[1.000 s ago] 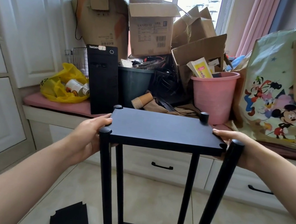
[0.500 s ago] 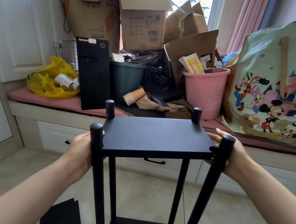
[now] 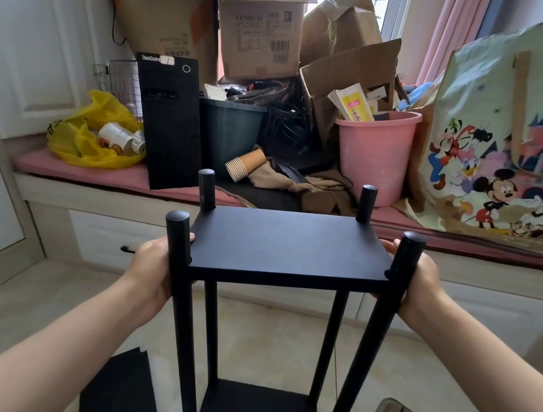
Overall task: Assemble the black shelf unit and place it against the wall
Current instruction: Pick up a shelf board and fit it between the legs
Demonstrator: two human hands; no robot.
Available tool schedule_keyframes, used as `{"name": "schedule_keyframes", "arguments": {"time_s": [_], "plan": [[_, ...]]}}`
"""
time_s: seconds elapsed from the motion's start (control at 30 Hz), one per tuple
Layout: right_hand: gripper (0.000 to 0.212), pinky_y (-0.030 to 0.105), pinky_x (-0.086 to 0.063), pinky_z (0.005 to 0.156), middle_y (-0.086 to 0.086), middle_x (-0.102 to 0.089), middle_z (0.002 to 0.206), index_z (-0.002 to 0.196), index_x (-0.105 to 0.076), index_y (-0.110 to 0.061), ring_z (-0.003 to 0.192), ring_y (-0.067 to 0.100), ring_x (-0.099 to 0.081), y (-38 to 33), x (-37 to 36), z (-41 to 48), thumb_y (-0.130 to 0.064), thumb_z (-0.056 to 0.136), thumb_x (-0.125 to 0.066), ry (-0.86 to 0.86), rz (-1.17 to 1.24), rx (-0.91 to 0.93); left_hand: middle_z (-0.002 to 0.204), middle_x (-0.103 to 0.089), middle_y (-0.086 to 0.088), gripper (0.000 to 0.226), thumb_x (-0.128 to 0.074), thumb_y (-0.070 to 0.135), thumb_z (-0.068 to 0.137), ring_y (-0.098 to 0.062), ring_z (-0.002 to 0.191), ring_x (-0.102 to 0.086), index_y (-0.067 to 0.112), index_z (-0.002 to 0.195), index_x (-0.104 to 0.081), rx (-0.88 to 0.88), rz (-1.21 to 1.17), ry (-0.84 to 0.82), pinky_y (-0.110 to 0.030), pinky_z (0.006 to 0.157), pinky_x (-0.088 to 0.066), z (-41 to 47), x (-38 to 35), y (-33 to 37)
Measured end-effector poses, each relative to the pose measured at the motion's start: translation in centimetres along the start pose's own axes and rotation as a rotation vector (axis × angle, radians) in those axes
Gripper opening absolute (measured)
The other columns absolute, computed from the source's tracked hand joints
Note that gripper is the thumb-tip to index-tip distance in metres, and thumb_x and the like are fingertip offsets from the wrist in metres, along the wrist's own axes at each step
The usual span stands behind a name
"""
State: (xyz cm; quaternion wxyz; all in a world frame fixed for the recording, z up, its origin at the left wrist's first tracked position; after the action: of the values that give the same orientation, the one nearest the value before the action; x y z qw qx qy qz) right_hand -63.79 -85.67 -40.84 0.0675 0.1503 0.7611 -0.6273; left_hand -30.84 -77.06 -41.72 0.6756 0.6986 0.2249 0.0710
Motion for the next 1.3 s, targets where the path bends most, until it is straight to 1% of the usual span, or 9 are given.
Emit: {"name": "schedule_keyframes", "arguments": {"time_s": [0.13, 0.33, 0.5, 0.57, 0.63, 0.8, 0.93, 1.07, 1.3], "plan": [[0.029, 0.035, -0.047, 0.065, 0.008, -0.058, 0.075, 0.085, -0.058, -0.009, 0.065, 0.023, -0.058, 0.2, 0.0, -0.3, -0.024, 0.099, -0.037, -0.030, 0.009, -0.030, 0.068, -0.056, 0.001, 0.018, -0.053, 0.020, 0.101, -0.015, 0.060, -0.055, 0.016, 0.084, -0.058, 0.008, 0.004, -0.016, -0.030, 0.058, -0.044, -0.1, 0.3, -0.3], [0.028, 0.032, -0.048, 0.061, 0.006, -0.062, 0.060, 0.076, -0.060, -0.009, 0.054, 0.021, -0.062, 0.9, 0.2, -0.3, -0.021, 0.096, -0.043, -0.067, -0.034, -0.092, 0.073, -0.054, -0.002, 0.014, -0.056, 0.019, 0.100, -0.018, 0.067, -0.055, 0.015, 0.087, -0.060, 0.025, 0.045, -0.014, -0.031, 0.062, -0.044, 0.6, 0.8, -1.0], [0.024, 0.031, -0.045, 0.060, 0.005, -0.060, 0.059, 0.076, -0.058, -0.012, 0.056, 0.021, -0.057, 1.9, 0.5, -0.2, -0.019, 0.095, -0.044, -0.055, -0.055, -0.143, 0.071, -0.050, -0.003, 0.012, -0.054, 0.016, 0.100, -0.019, 0.065, -0.049, 0.014, 0.089, -0.060, 0.055, 0.157, -0.031, -0.032, 0.063, -0.042, 1.0, 1.4, -2.2], [0.021, 0.033, -0.045, 0.062, 0.006, -0.060, 0.066, 0.079, -0.057, -0.011, 0.059, 0.022, -0.057, 2.1, 0.5, -0.1, -0.019, 0.095, -0.045, -0.041, -0.067, -0.159, 0.070, -0.050, -0.003, 0.010, -0.054, 0.017, 0.100, -0.019, 0.066, -0.048, 0.014, 0.092, -0.060, 0.062, 0.165, -0.035, -0.033, 0.064, -0.042, 1.1, 1.5, -2.6], [0.019, 0.033, -0.045, 0.062, 0.008, -0.058, 0.070, 0.081, -0.056, -0.011, 0.062, 0.023, -0.056, 2.3, 0.6, -0.2, -0.018, 0.095, -0.046, -0.021, -0.077, -0.179, 0.070, -0.051, -0.003, 0.010, -0.054, 0.018, 0.099, -0.020, 0.067, -0.049, 0.014, 0.092, -0.060, 0.075, 0.166, -0.041, -0.033, 0.065, -0.043, 1.2, 1.7, -3.0], [0.015, 0.033, -0.045, 0.063, 0.007, -0.057, 0.077, 0.084, -0.056, -0.011, 0.066, 0.023, -0.056, 3.1, 0.9, 0.1, -0.014, 0.096, -0.046, 0.002, -0.076, -0.213, 0.074, -0.054, -0.002, 0.013, -0.056, 0.019, 0.098, -0.019, 0.070, -0.052, 0.018, 0.109, -0.063, 0.114, 0.157, -0.058, -0.033, 0.067, -0.045, 1.8, 2.3, -4.3], [0.015, 0.034, -0.046, 0.065, 0.007, -0.059, 0.081, 0.089, -0.058, -0.011, 0.069, 0.023, -0.057, 3.7, 1.3, 0.0, -0.016, 0.097, -0.047, 0.006, -0.115, -0.237, 0.077, -0.058, -0.003, 0.013, -0.056, 0.020, 0.099, -0.020, 0.074, -0.056, 0.017, 0.107, -0.066, 0.124, 0.165, -0.069, -0.036, 0.071, -0.049, 2.1, 2.6, -5.0], [0.019, 0.031, -0.046, 0.060, 0.005, -0.059, 0.075, 0.080, -0.056, -0.011, 0.065, 0.021, -0.057, 4.4, 1.6, 0.0, -0.018, 0.097, -0.049, 0.031, -0.141, -0.273, 0.077, -0.060, -0.003, 0.012, -0.058, 0.019, 0.100, -0.022, 0.078, -0.058, 0.019, 0.100, -0.070, 0.138, 0.186, -0.081, -0.038, 0.076, -0.053, 2.3, 3.0, -5.6], [0.029, 0.030, -0.045, 0.059, 0.004, -0.057, 0.067, 0.067, -0.051, -0.014, 0.059, 0.021, -0.055, 5.1, 2.0, 0.1, -0.019, 0.096, -0.049, 0.074, -0.166, -0.339, 0.092, -0.065, -0.006, 0.010, -0.061, 0.021, 0.099, -0.023, 0.087, -0.063, 0.020, 0.099, -0.071, 0.154, 0.203, -0.066, -0.037, 0.076, -0.054, 2.6, 3.3, -6.2]]}}
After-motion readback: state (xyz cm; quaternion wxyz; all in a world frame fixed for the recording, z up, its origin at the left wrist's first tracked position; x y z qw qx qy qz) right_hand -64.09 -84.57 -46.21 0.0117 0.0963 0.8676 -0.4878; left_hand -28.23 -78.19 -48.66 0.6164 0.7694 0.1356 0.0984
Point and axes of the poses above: each hand's wrist, its own z-axis towards the middle knuckle, its own x-axis out of the back of the hand, y = z × x, the point moved 3 cm from there along z, towards the middle knuckle
